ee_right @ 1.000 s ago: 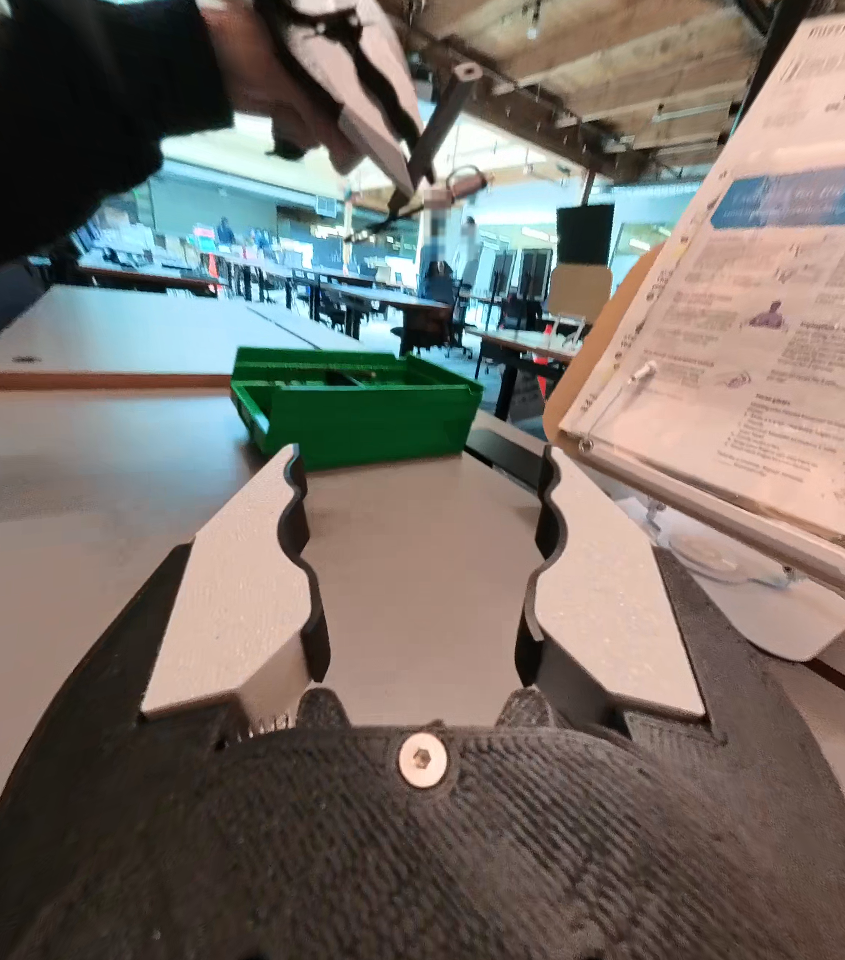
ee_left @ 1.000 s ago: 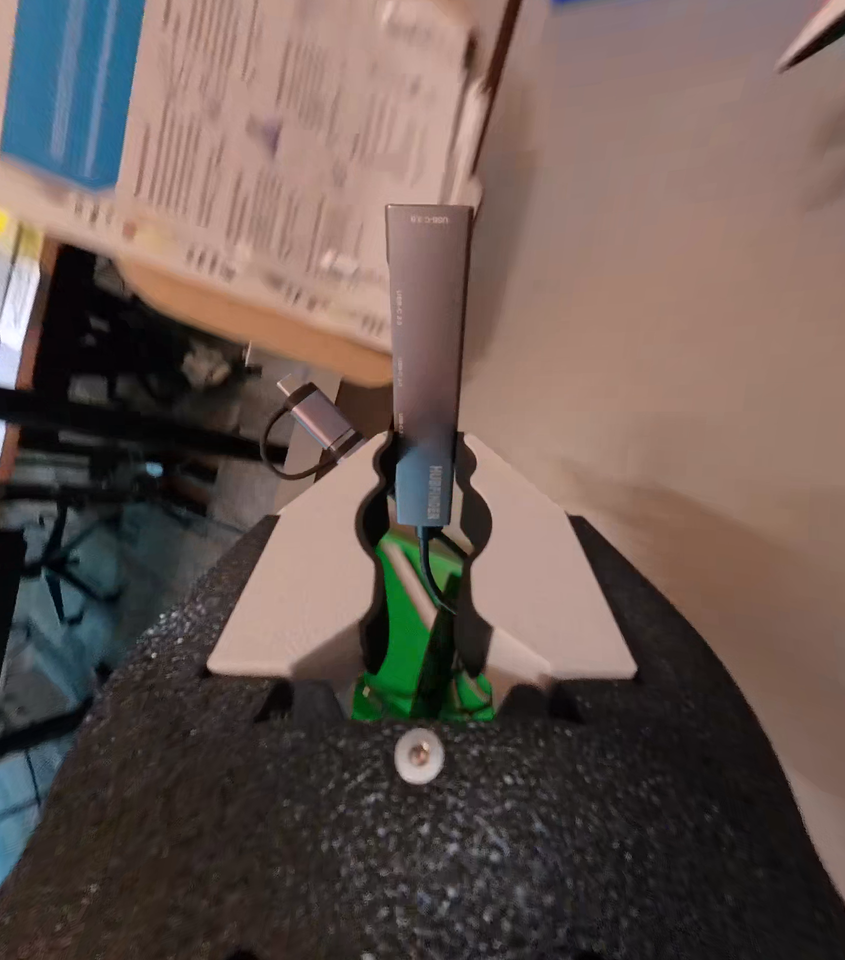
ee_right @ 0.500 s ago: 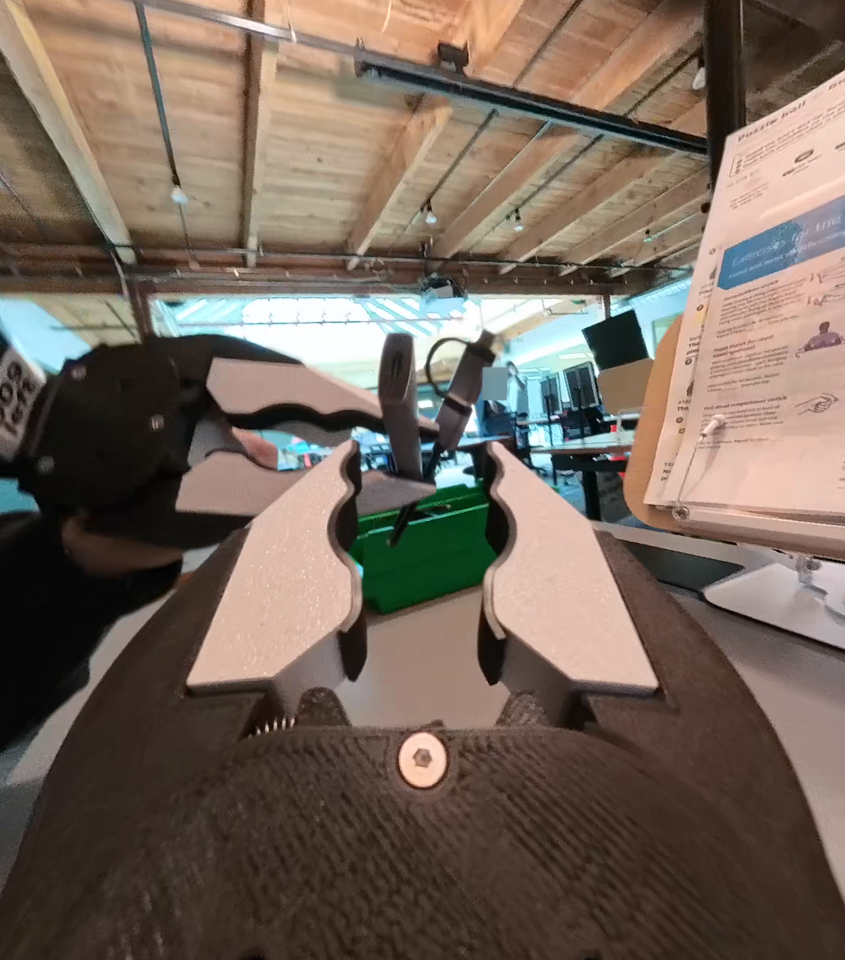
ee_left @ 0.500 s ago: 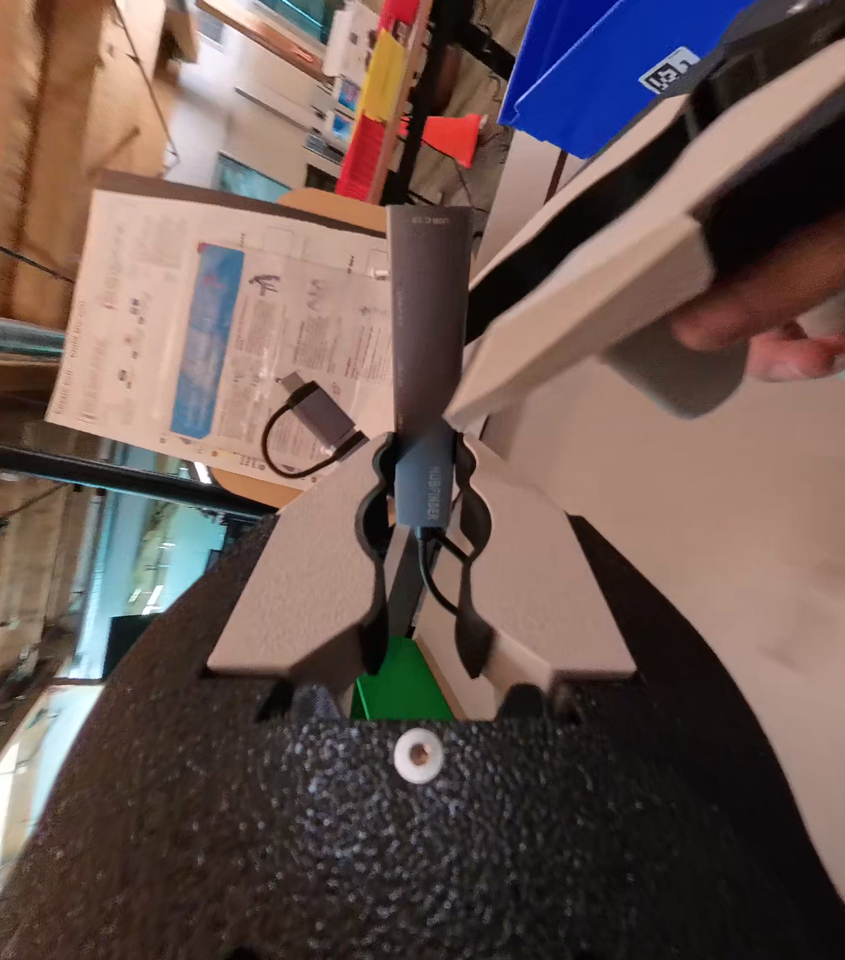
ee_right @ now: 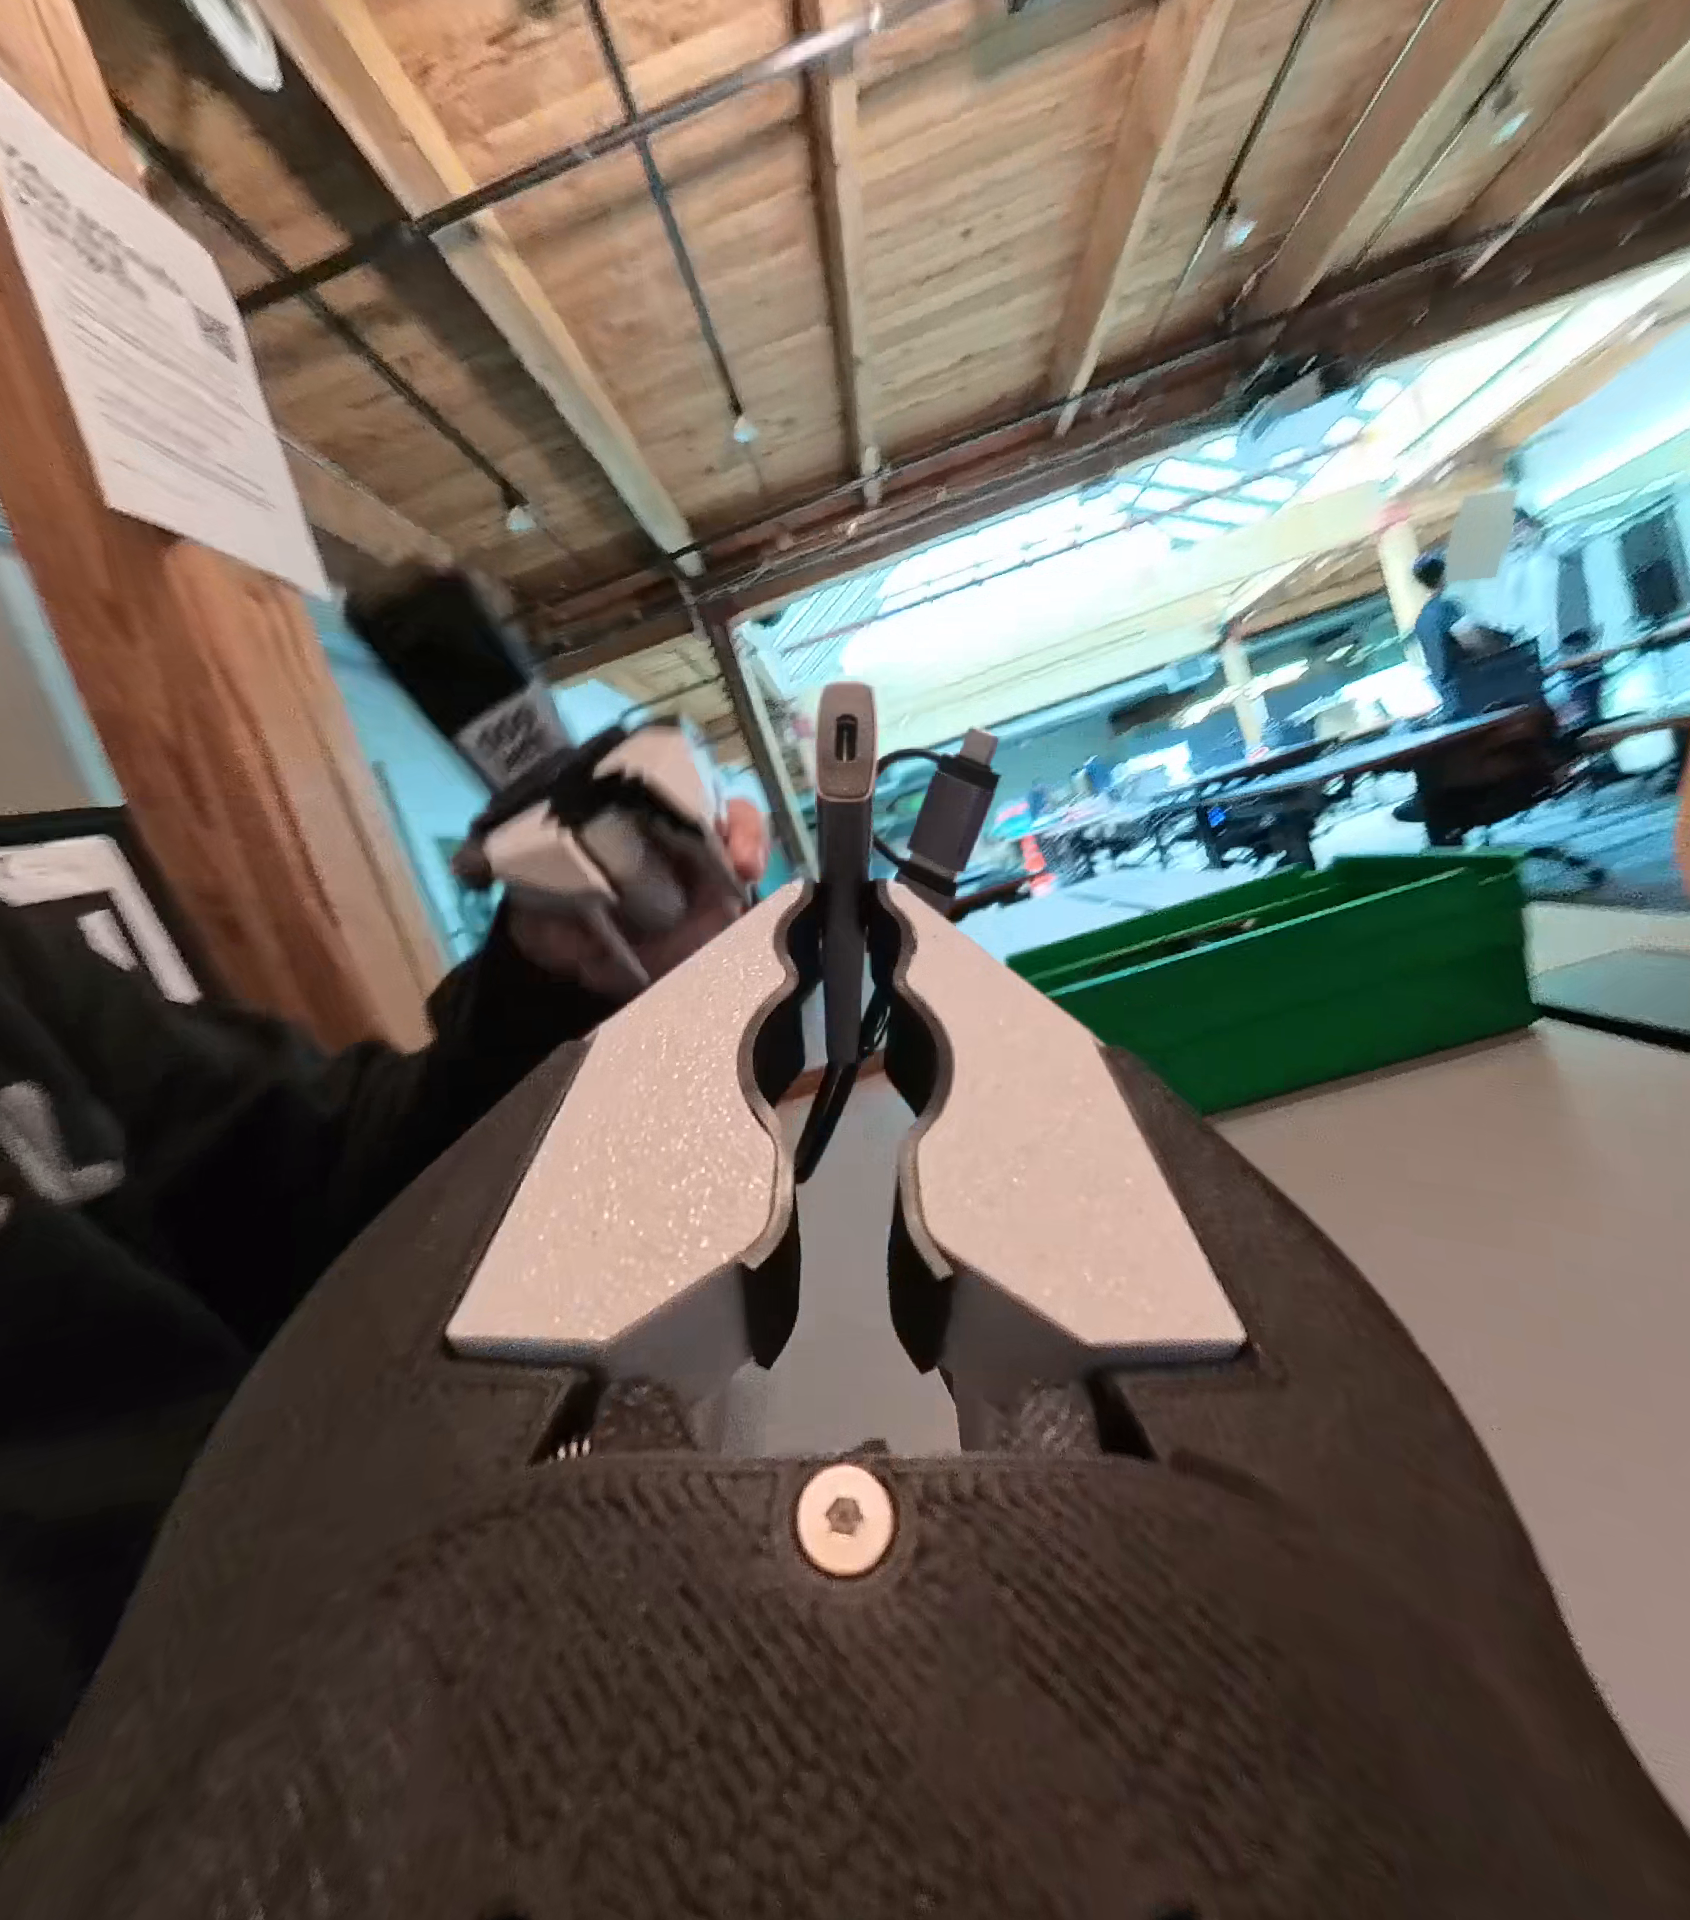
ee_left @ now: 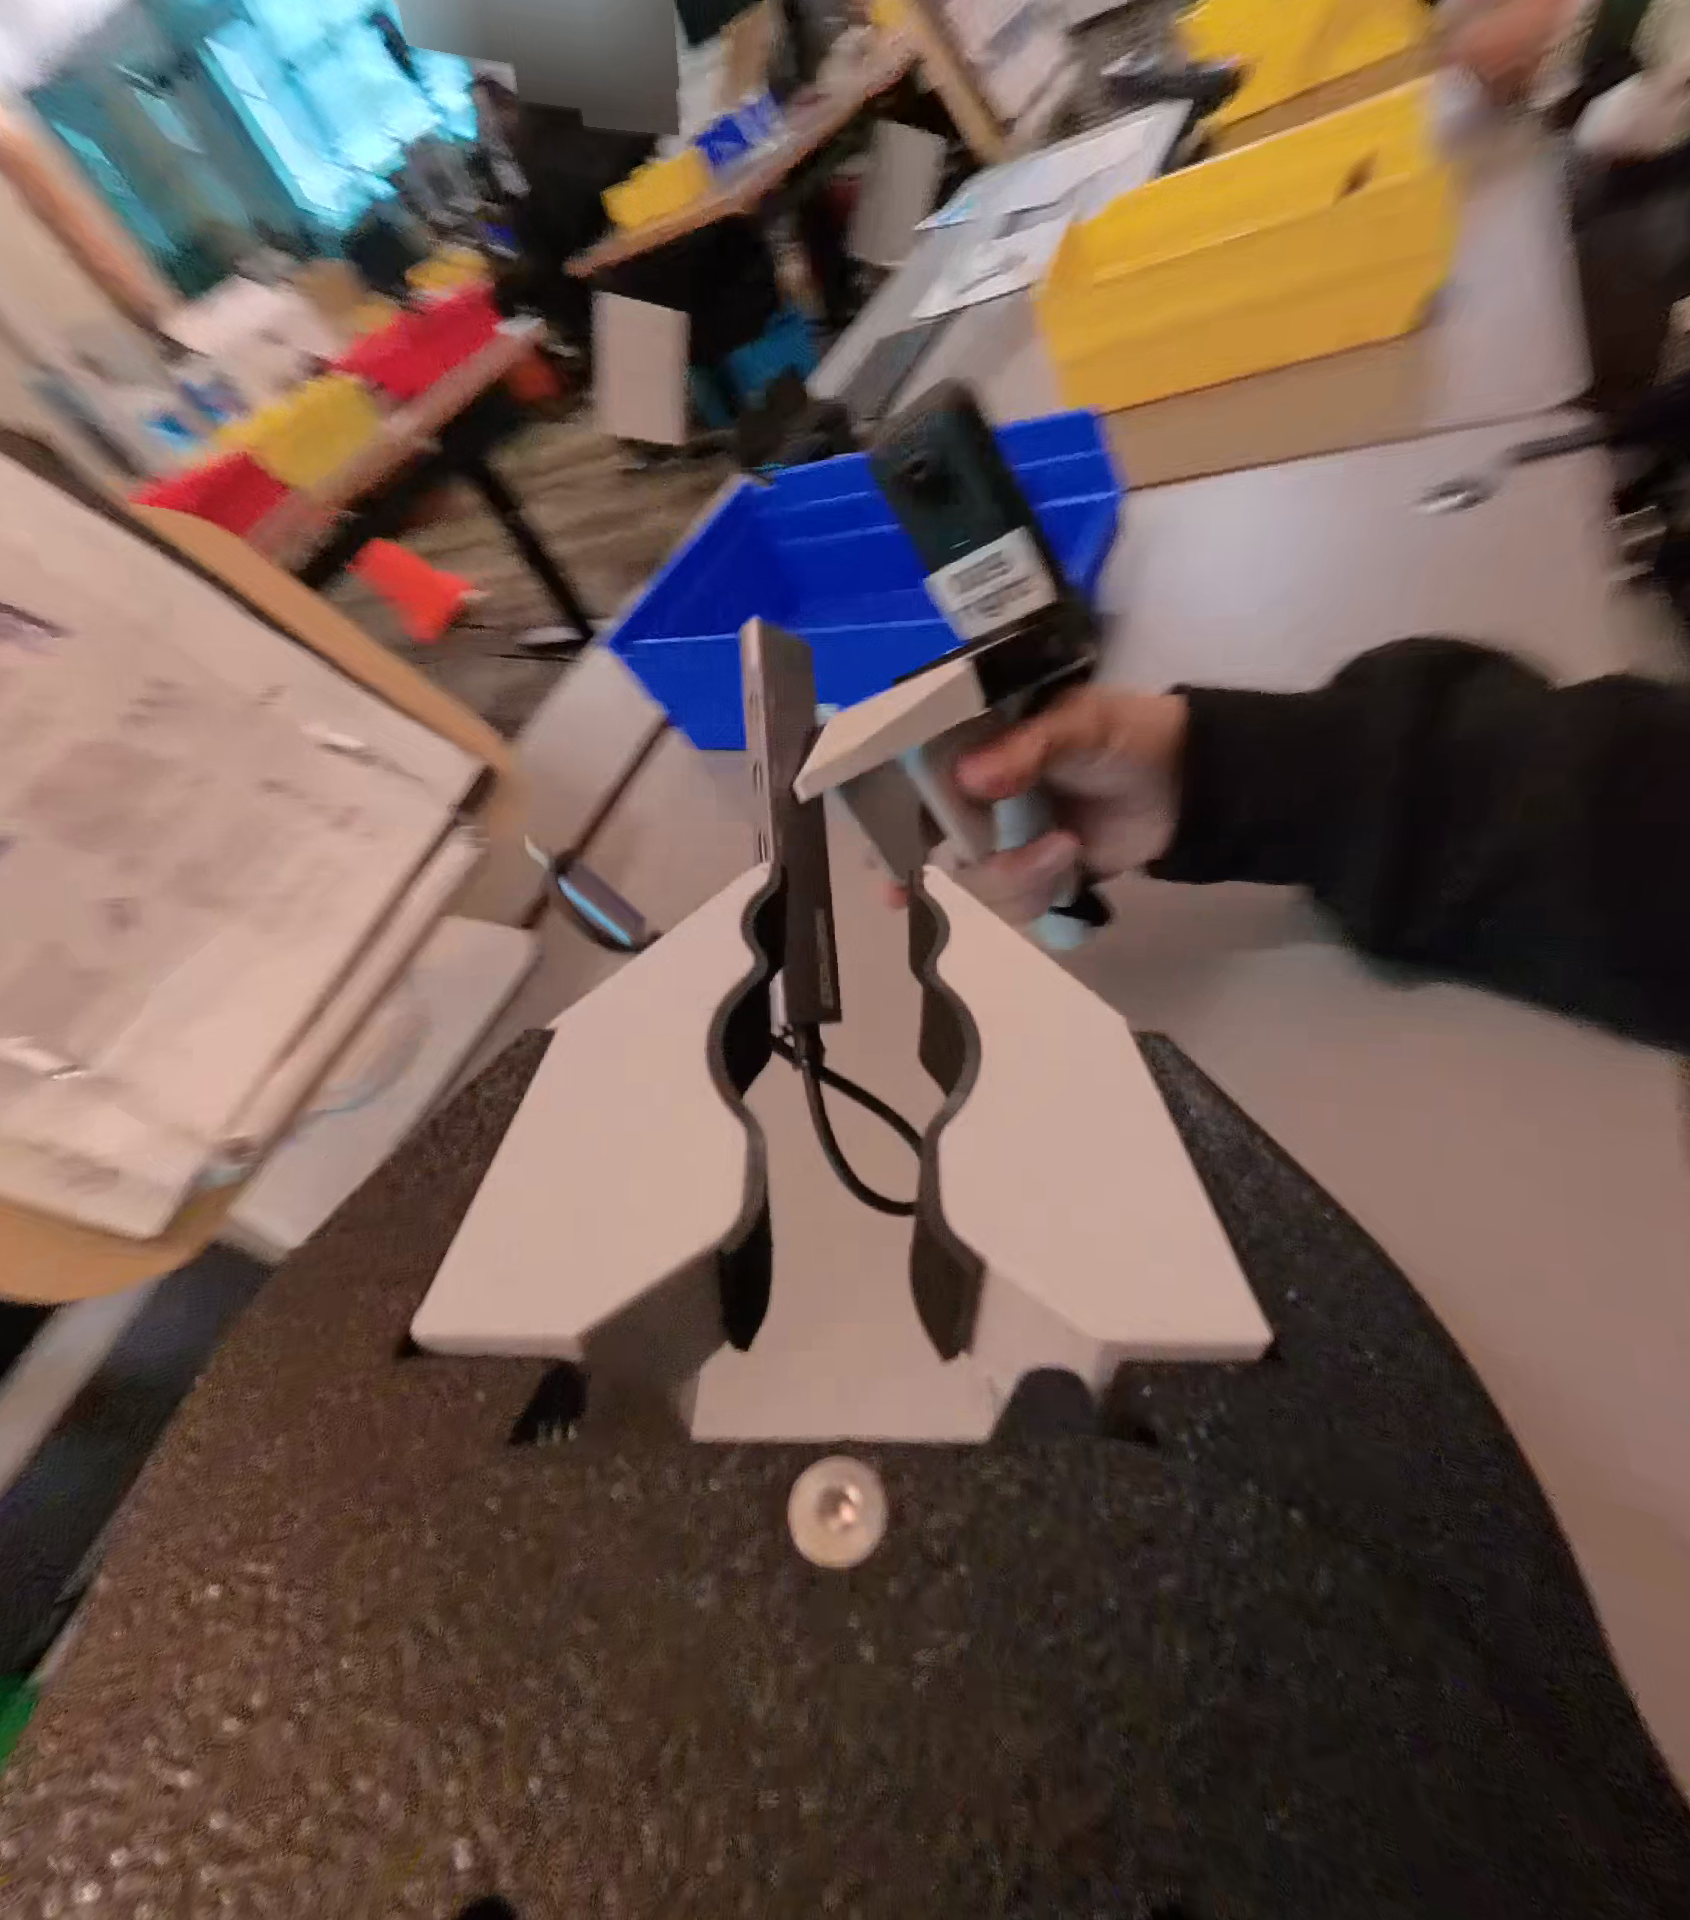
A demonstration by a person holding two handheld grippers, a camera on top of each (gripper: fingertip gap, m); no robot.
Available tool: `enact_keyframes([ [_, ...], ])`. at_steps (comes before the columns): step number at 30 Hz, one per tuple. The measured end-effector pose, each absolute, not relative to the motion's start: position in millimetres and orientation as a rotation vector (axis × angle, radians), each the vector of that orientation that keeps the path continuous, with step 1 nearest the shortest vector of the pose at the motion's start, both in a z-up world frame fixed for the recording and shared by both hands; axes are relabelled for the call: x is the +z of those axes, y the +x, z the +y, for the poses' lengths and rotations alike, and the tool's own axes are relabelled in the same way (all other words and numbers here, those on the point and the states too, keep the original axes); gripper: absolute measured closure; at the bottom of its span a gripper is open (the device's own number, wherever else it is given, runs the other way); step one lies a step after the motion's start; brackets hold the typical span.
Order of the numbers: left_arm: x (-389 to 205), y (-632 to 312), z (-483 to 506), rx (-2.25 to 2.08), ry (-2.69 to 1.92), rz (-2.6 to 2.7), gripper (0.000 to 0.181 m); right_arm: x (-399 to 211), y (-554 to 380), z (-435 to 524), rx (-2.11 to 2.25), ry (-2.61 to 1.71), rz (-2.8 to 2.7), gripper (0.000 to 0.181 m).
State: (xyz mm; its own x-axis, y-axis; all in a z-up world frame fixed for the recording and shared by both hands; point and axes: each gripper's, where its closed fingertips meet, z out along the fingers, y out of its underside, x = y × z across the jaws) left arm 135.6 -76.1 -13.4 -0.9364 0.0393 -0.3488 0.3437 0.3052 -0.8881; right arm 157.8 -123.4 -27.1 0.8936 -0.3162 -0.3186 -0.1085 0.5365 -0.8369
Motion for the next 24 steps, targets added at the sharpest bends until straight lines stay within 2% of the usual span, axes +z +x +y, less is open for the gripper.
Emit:
enact_keyframes([
  [4,2.8,126.3,-69.8,-1.589,0.49,2.698,0.157,-46.8,141.3,-98.8,-0.049,-1.216,0.397,0.174],
  [6,-6.4,133.3,-73.7,-1.416,0.519,2.87,0.152,-54.0,134.6,-84.7,-0.008,-1.288,0.369,0.174],
  [10,-33.6,129.6,-90.5,-1.237,0.425,3.217,0.158,-65.9,132.1,-68.1,0.017,-1.375,0.367,0.173],
  [12,-43.1,132.9,-99.5,-1.231,0.369,3.253,0.174,-66.6,134.0,-67.0,0.01,-1.378,0.376,0.174],
  [22,-53.9,141.6,-105.6,-1.362,0.264,3.233,0.174,-69.4,144.4,-78.0,-0.04,-1.375,0.45,0.174],
  [24,-60.4,141.2,-106.5,-1.353,0.267,3.222,0.169,-71.7,142.7,-74.4,-0.029,-1.394,0.443,0.173],
])
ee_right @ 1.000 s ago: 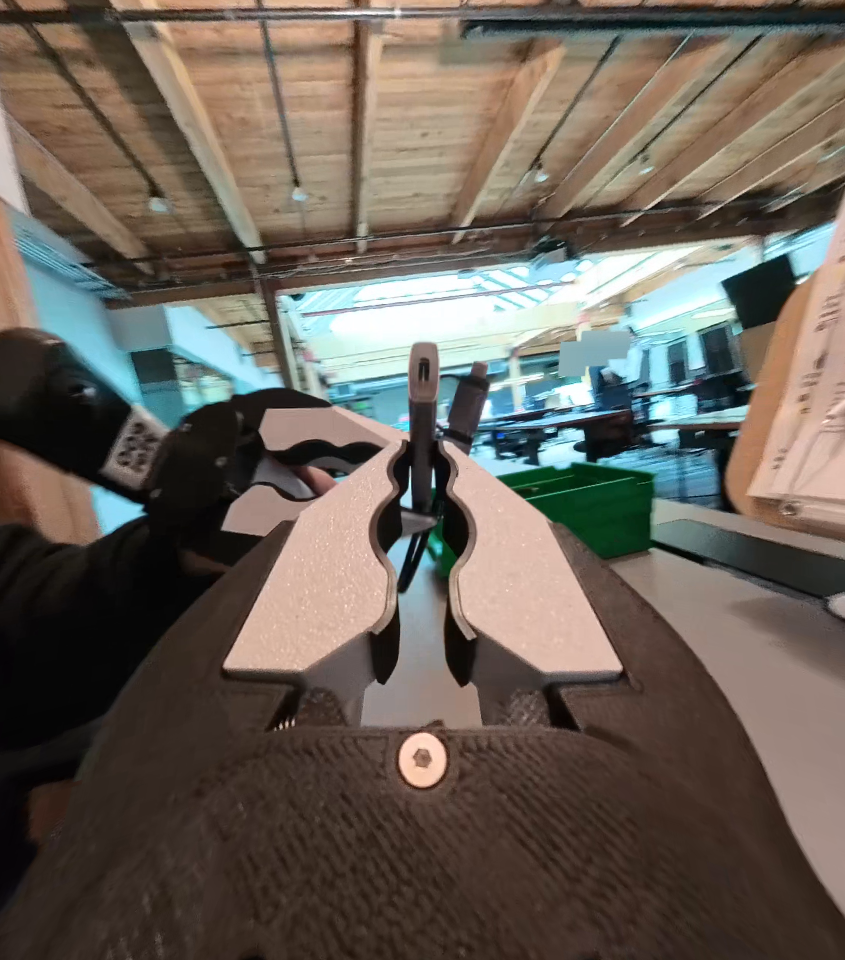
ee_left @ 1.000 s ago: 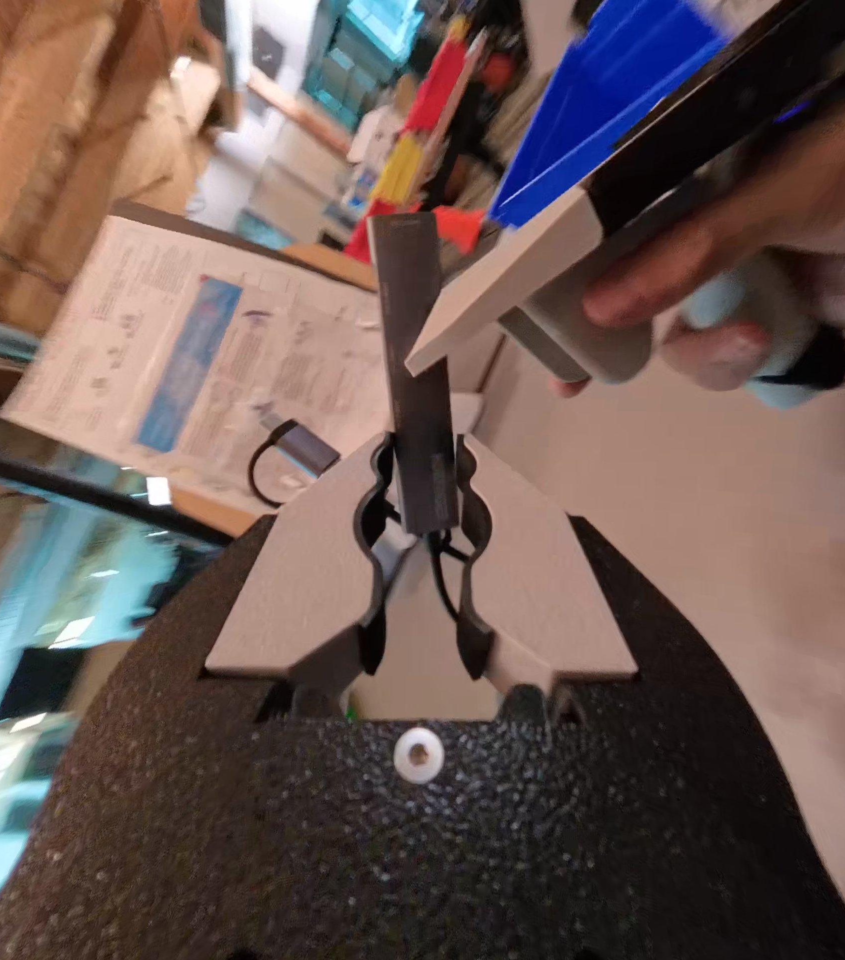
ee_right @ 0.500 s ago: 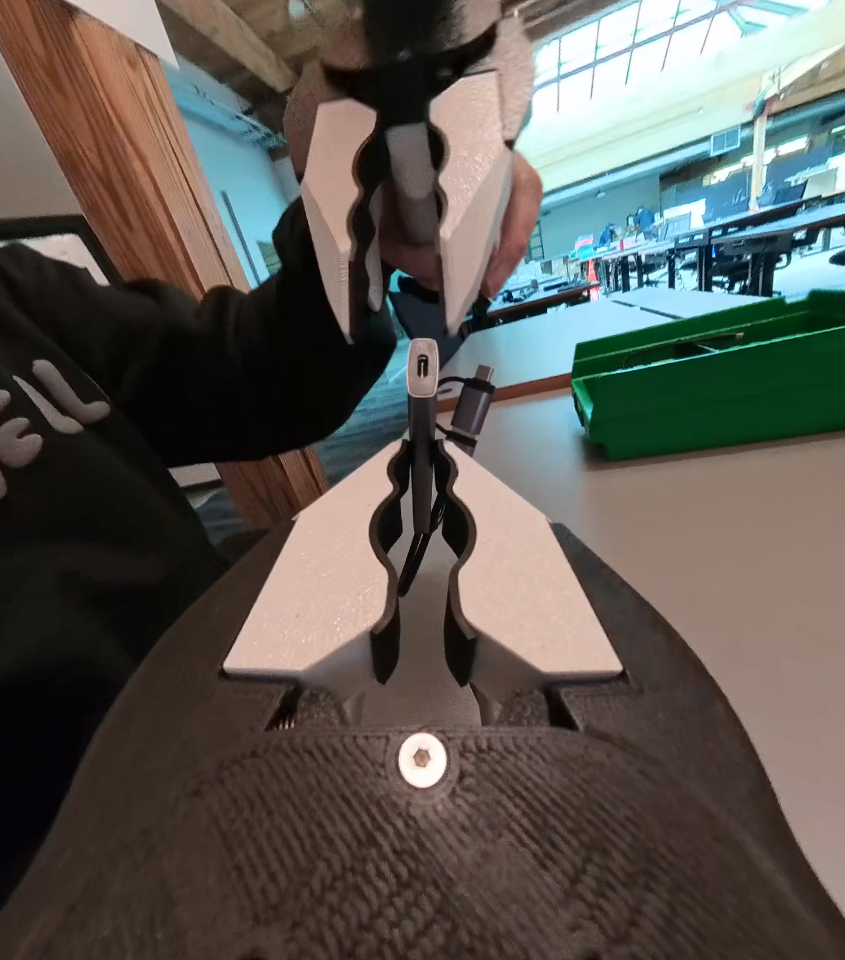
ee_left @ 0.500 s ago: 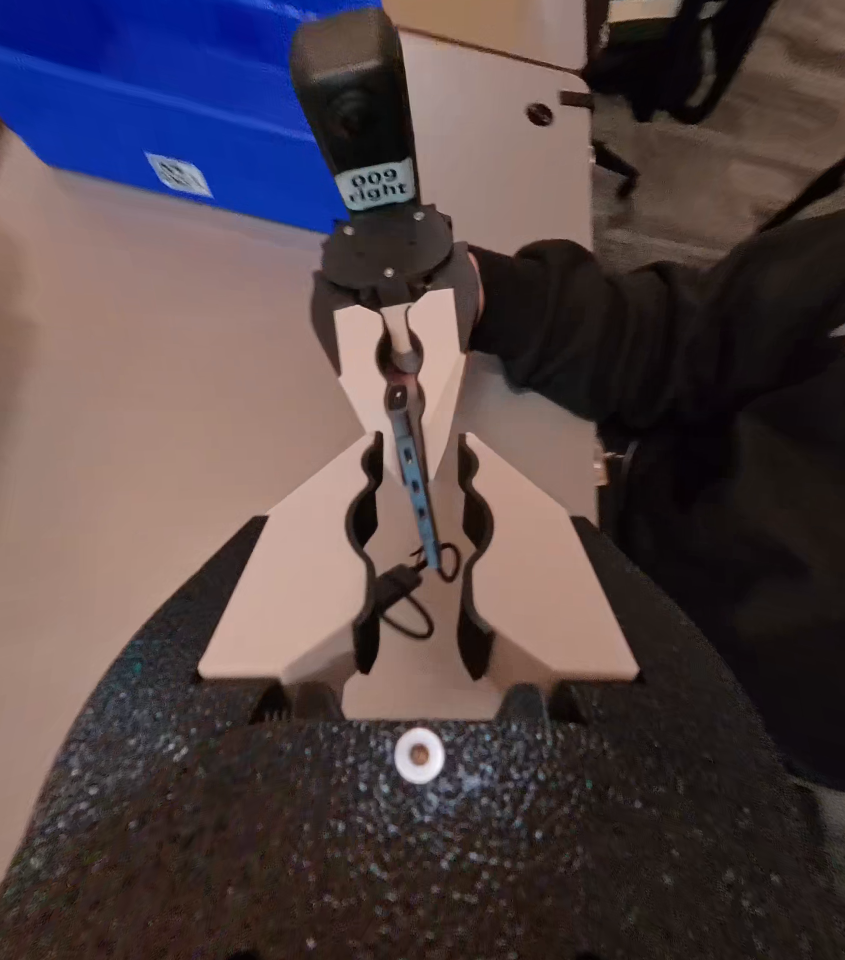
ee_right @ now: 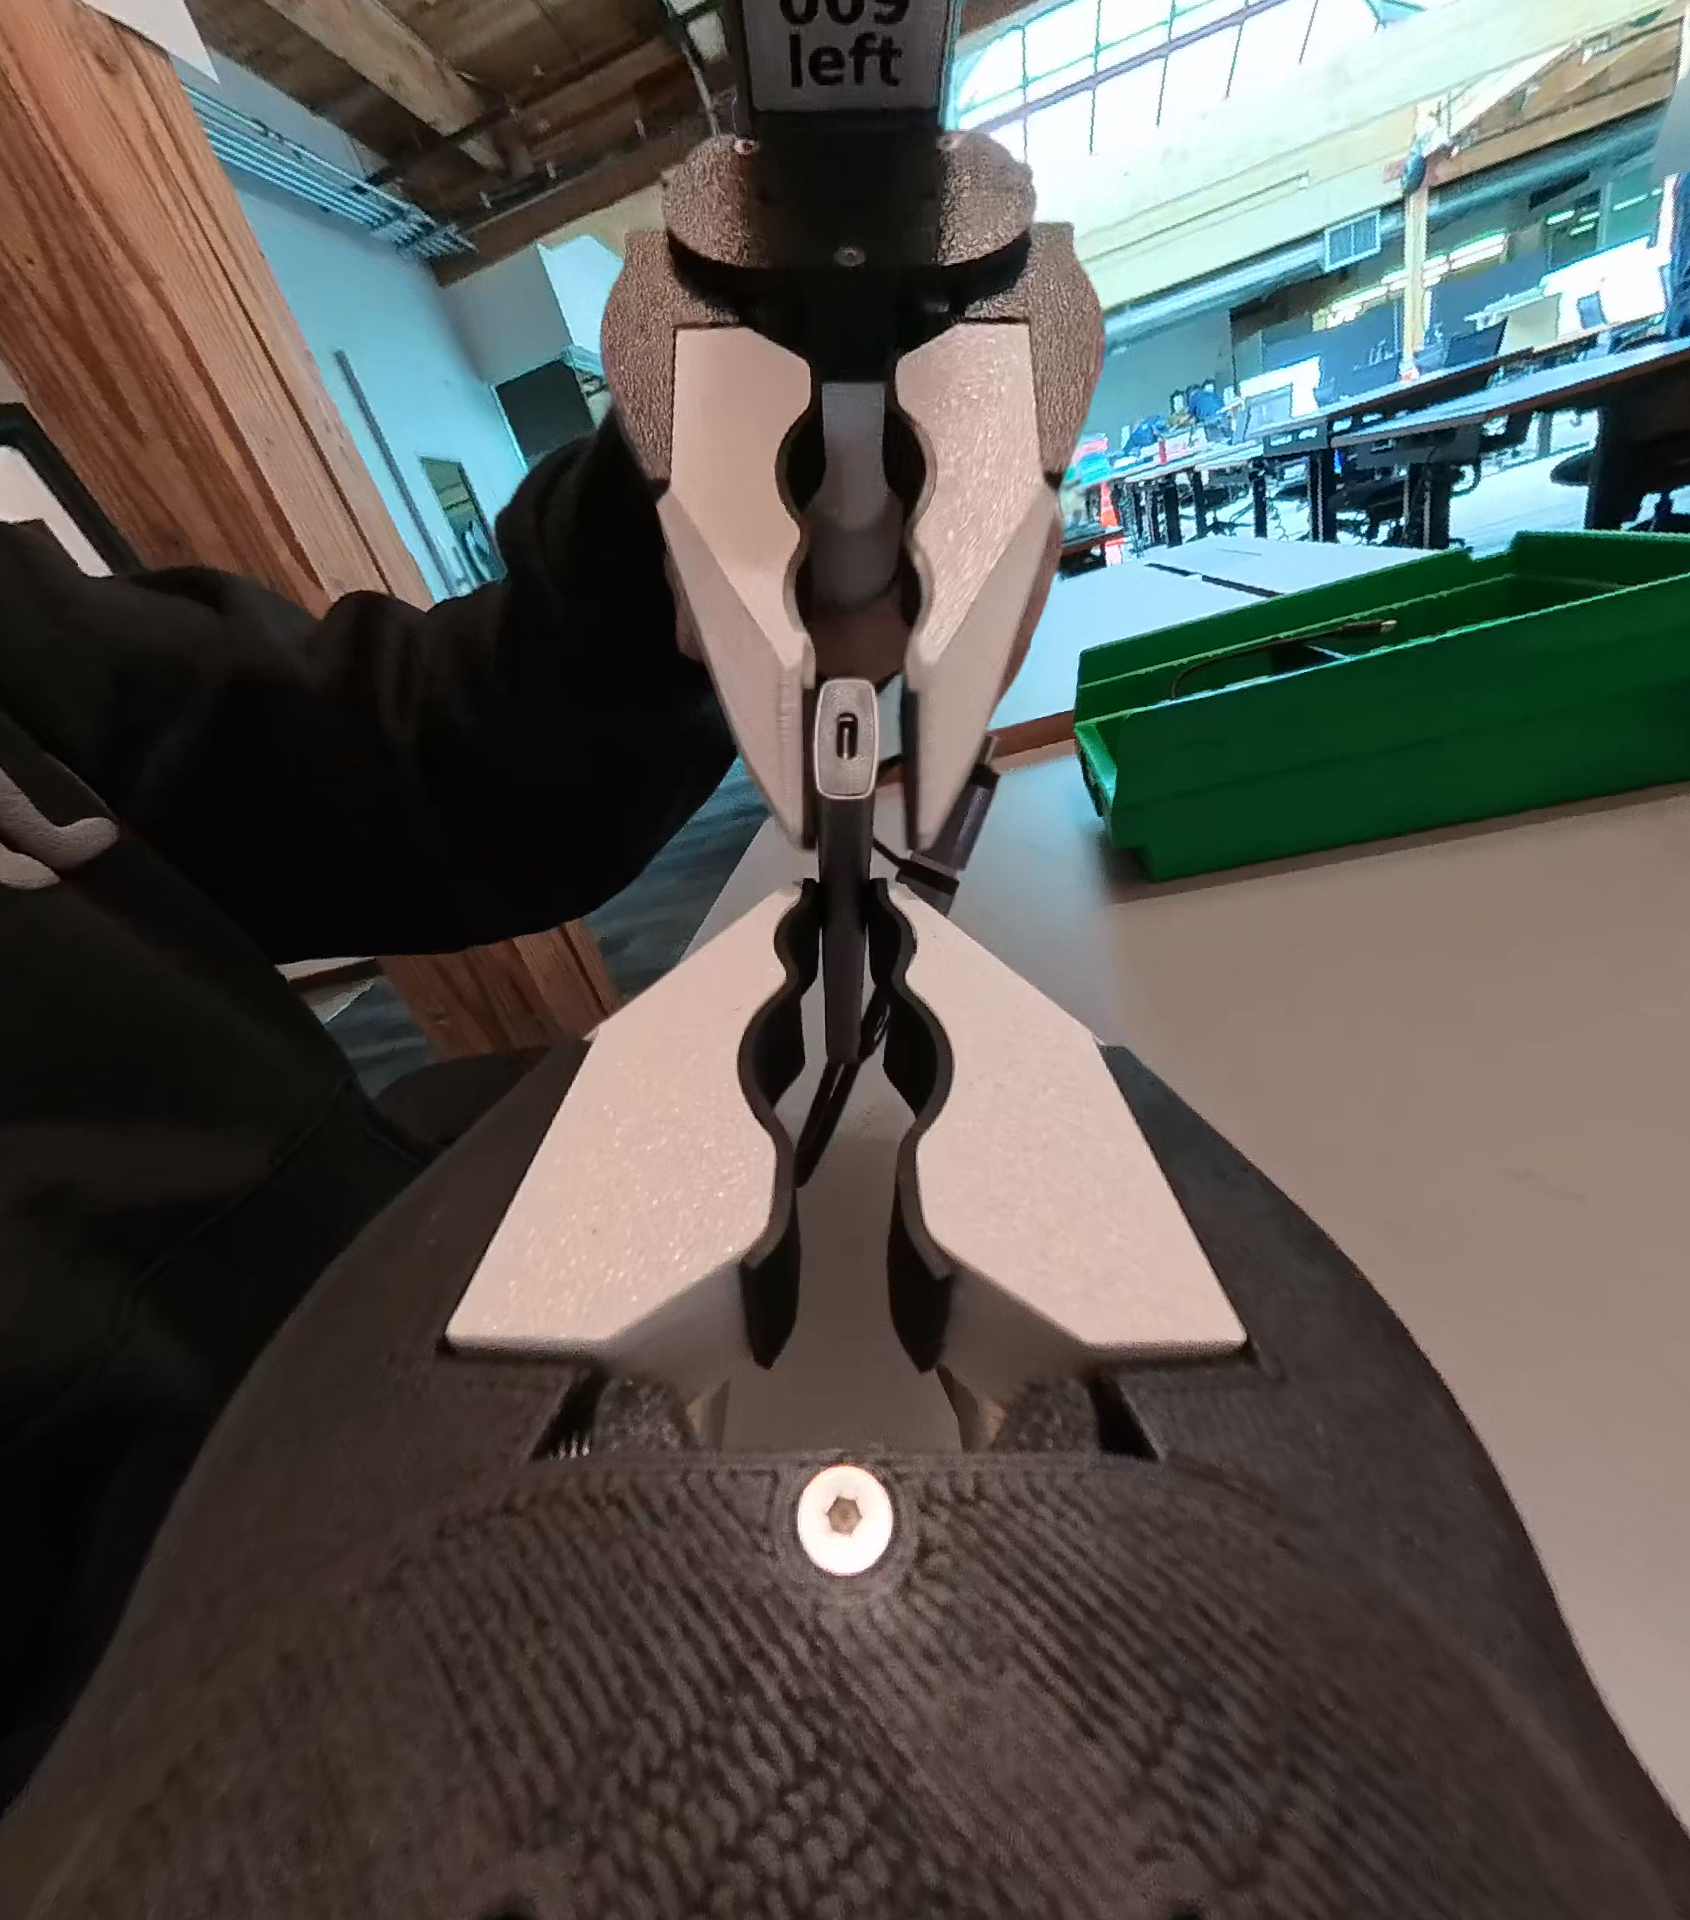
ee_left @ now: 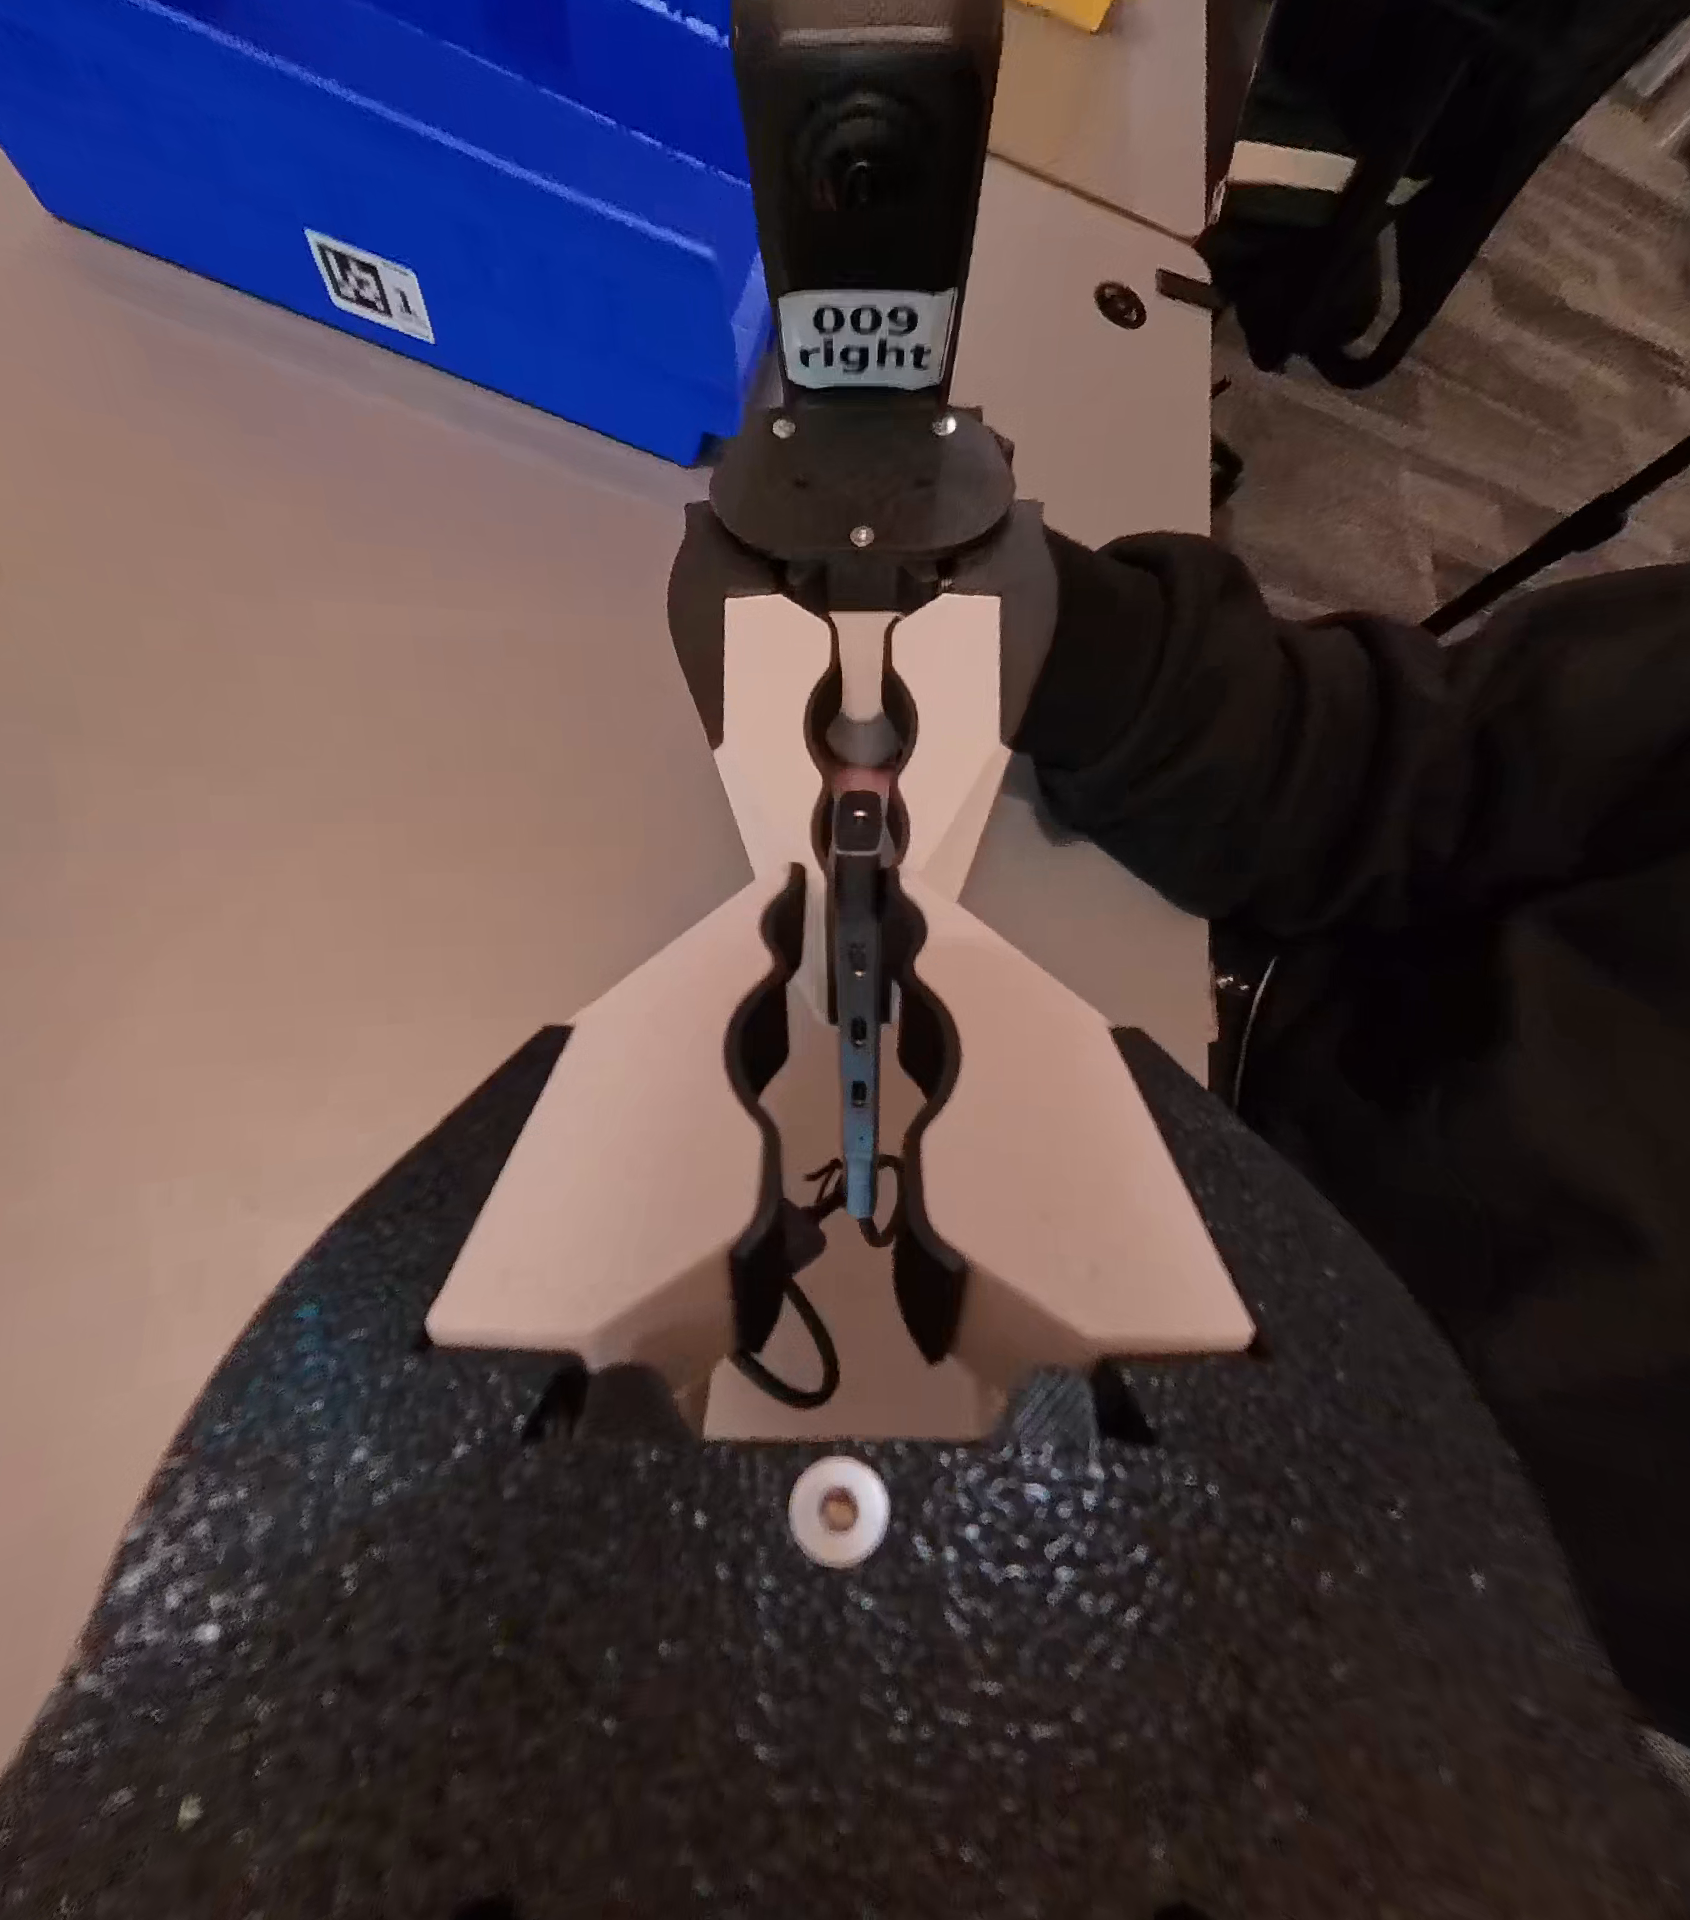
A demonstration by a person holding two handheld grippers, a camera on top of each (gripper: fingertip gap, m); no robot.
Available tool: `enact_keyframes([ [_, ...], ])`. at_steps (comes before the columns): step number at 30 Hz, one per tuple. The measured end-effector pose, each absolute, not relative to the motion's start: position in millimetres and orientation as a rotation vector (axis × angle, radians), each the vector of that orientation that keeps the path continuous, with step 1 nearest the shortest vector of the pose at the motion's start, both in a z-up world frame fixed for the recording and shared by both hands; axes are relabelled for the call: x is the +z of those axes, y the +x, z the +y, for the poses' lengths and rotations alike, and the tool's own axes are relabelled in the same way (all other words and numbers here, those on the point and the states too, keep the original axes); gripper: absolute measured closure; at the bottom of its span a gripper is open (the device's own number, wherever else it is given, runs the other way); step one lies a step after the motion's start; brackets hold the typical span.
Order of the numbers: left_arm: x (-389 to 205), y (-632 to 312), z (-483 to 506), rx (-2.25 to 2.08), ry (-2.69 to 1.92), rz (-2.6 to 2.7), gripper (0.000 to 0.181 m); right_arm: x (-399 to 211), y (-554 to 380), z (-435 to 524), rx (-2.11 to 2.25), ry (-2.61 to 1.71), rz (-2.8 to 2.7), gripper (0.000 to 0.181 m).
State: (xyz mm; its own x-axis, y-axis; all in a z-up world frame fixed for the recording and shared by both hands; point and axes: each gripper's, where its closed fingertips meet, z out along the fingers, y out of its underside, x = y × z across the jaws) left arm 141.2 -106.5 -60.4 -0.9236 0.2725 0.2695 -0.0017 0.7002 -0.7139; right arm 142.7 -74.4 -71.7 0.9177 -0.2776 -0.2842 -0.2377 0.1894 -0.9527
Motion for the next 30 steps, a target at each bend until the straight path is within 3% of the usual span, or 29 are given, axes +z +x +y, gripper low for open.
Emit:
enact_keyframes([
  [6,-55.5,161.9,-117.4,1.285,-0.124,-2.577,0.175,-65.2,167.3,-93.2,-0.27,-1.308,0.52,0.17],
  [8,-35.0,190.9,-123.1,1.504,0.139,-2.46,0.175,-48.0,182.0,-116.9,-0.535,-1.176,0.558,0.137],
  [10,-13.7,222.8,-120.3,1.698,0.438,-2.237,0.175,-39.1,180.8,-125.2,-0.757,-1.159,0.51,0.133],
  [13,8.6,256.0,-104.8,1.867,0.767,-1.799,0.175,-39.1,186.4,-124.6,-0.986,-1.216,0.472,0.106],
  [18,-4.4,270.7,-89.3,1.853,1.007,-1.24,0.175,-27.4,182.1,-125.9,-1.084,-1.102,0.422,0.095],
  [30,-37.4,252.4,-111.3,1.786,1.134,-1.152,0.176,-44.8,194.2,-133.7,-1.158,-1.133,0.47,0.13],
])
